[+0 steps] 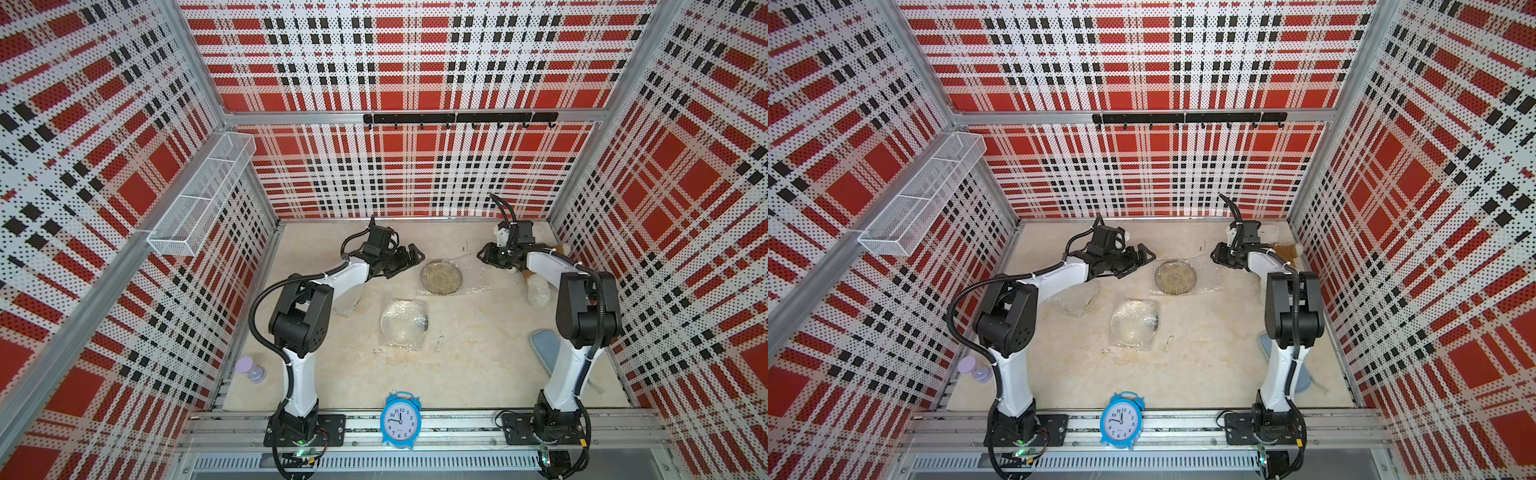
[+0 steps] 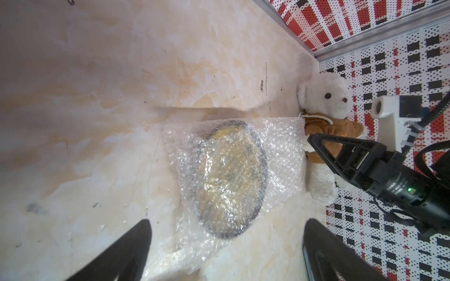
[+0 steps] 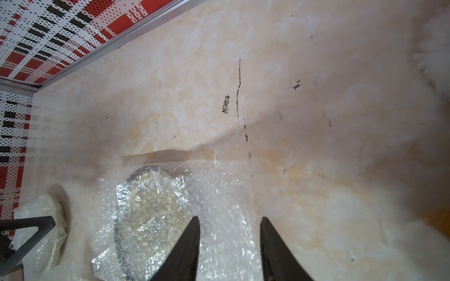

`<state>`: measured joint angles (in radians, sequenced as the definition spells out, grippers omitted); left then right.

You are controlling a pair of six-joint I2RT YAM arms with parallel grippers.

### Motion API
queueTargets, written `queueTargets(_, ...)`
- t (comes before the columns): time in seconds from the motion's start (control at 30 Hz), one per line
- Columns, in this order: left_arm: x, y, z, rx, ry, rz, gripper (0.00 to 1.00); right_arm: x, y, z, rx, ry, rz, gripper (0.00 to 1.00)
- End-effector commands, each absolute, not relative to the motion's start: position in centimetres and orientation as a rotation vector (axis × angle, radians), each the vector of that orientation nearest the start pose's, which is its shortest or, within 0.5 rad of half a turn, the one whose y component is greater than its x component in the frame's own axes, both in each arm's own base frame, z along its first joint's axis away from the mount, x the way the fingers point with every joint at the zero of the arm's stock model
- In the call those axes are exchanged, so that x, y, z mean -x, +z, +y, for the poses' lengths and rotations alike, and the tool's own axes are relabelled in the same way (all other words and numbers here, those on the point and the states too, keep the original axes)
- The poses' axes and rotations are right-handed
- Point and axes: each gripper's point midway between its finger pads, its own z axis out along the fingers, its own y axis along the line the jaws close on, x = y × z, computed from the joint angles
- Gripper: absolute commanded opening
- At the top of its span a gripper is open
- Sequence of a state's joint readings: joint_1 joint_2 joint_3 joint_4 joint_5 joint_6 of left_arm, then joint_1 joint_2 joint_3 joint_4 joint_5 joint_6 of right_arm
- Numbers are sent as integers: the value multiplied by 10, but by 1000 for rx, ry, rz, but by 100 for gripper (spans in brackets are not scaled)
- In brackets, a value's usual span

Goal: Unpack dinner plates from bubble wrap
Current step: Unwrap the bubble wrap at the center of the board.

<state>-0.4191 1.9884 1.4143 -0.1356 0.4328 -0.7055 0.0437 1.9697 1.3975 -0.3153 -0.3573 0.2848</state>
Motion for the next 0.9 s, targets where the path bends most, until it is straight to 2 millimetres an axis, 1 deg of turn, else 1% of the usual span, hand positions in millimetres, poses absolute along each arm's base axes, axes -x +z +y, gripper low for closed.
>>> queueTargets(0.0, -465, 131, -282, 99, -1040, 2410, 99, -510, 81, 89, -123, 632, 2465, 42)
queueTargets(0.17, -465, 129, -282, 100, -1043, 2414, 99, -509, 73, 91, -121, 632, 2484, 42)
queueTargets(0.5, -466, 128, -283, 102, -1045, 2415, 99, -509, 76, 92, -117, 638, 2467, 42)
queueTargets(0.77, -467, 128, -283, 104, -1046, 2416, 99, -502, 70, 68, -211, 468, 2482, 49)
queueTargets(0.87, -467, 129, -284, 100, -1050, 2413, 99, -502, 72, 70, -208, 482, 2471, 48)
